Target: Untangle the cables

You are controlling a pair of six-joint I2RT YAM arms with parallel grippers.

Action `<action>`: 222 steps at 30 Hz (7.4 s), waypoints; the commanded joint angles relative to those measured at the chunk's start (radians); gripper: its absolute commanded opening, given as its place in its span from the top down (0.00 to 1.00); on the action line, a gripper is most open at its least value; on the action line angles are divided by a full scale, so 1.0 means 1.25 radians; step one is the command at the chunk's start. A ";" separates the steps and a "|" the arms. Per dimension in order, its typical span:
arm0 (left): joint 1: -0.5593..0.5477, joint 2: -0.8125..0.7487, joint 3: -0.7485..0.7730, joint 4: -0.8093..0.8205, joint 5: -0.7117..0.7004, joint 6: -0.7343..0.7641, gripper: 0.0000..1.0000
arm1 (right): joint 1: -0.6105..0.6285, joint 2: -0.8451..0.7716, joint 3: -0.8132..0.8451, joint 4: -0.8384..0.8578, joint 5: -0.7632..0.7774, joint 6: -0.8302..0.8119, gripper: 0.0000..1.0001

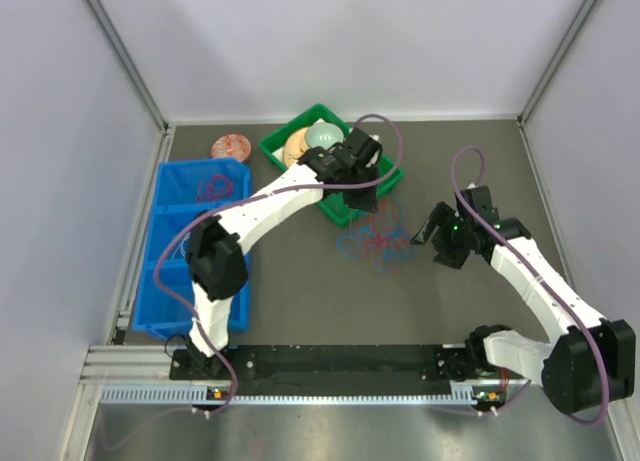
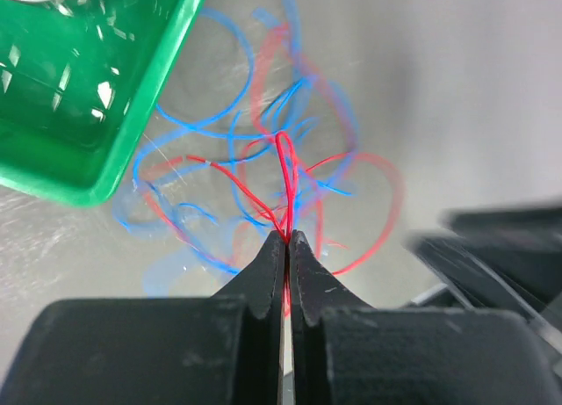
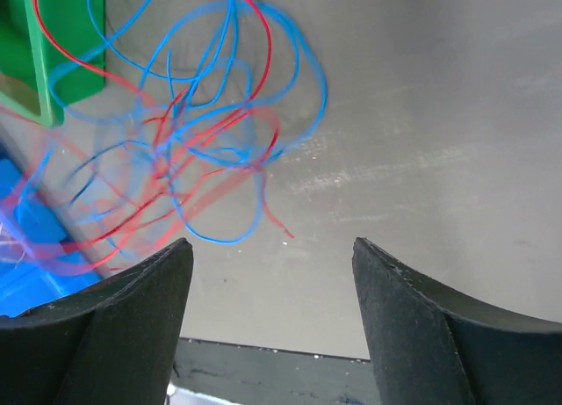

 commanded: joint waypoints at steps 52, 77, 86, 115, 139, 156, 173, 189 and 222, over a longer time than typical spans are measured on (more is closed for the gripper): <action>0.038 -0.061 -0.043 0.092 0.105 0.004 1.00 | 0.133 0.290 0.088 0.227 -0.120 -0.264 1.00; 0.084 -0.085 -0.105 0.103 0.140 0.005 1.00 | 0.178 0.264 0.071 0.203 -0.118 -0.315 0.60; 0.084 -0.087 -0.107 0.109 0.143 0.004 1.00 | 0.208 0.321 0.098 0.206 -0.109 -0.334 0.54; 0.104 -0.103 -0.113 0.050 0.154 0.038 1.00 | 0.029 0.022 0.315 -0.074 0.111 -0.302 1.00; 0.112 -0.191 -0.193 0.026 0.156 0.071 1.00 | -0.086 0.038 0.766 -0.286 0.365 -0.401 1.00; 0.114 -0.255 -0.067 0.018 0.136 0.064 1.00 | -0.093 0.001 0.101 -0.015 0.110 -0.242 0.40; 0.116 -0.236 -0.076 0.032 0.104 0.050 1.00 | 0.047 0.418 0.227 0.115 0.040 -0.035 0.45; 0.123 -0.230 -0.073 0.038 0.100 0.033 1.00 | 0.071 0.585 0.300 0.139 0.044 0.086 0.70; 0.294 -0.400 -0.119 0.070 0.062 0.047 1.00 | -0.329 0.010 0.413 -0.140 0.266 -0.162 1.00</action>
